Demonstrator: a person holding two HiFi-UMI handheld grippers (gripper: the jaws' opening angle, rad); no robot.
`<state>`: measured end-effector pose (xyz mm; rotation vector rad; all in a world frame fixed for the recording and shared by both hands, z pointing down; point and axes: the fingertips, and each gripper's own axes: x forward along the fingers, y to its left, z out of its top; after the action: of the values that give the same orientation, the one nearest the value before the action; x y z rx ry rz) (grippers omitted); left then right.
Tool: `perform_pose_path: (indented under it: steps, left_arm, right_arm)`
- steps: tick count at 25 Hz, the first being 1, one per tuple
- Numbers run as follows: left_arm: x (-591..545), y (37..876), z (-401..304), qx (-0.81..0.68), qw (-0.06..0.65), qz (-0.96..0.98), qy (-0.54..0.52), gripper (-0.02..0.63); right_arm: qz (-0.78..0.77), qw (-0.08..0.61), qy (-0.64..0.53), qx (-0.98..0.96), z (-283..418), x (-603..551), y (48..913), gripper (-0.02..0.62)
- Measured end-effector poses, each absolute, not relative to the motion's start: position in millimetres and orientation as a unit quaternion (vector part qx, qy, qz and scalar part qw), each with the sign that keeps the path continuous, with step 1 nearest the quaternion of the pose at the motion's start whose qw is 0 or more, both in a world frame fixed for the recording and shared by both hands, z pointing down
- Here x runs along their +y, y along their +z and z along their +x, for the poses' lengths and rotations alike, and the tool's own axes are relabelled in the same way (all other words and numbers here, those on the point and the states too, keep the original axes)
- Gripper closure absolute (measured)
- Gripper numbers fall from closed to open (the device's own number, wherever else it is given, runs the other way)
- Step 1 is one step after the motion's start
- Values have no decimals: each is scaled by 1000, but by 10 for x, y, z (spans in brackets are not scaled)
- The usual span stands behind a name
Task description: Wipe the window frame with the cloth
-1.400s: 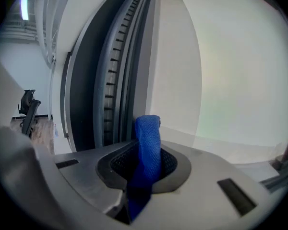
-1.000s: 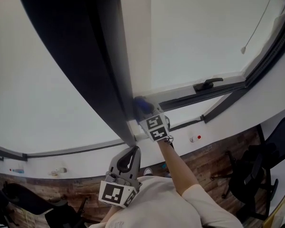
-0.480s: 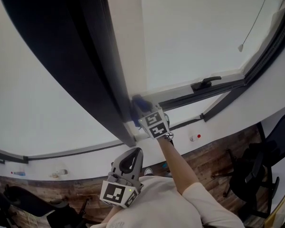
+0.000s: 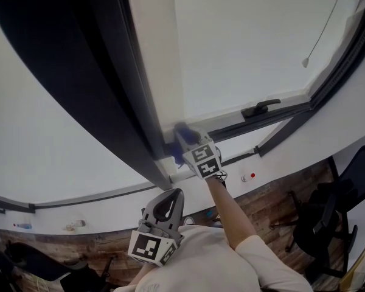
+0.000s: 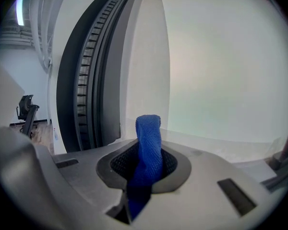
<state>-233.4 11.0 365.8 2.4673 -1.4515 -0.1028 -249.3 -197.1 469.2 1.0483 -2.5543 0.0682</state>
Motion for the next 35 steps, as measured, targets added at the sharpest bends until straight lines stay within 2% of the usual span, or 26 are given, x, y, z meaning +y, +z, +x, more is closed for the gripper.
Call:
perform_pose_path:
  steps: [19,35]
  left_arm:
    - [26,3634,-2186,-492,138,859,-45,597]
    - [-56,3677,-2049,-499,134,856,-32,597]
  right_arm:
    - [414,183,38,-891,-1971,-2171,4696,534]
    - [463,167,48,-869,-1272,-2467,4655,534]
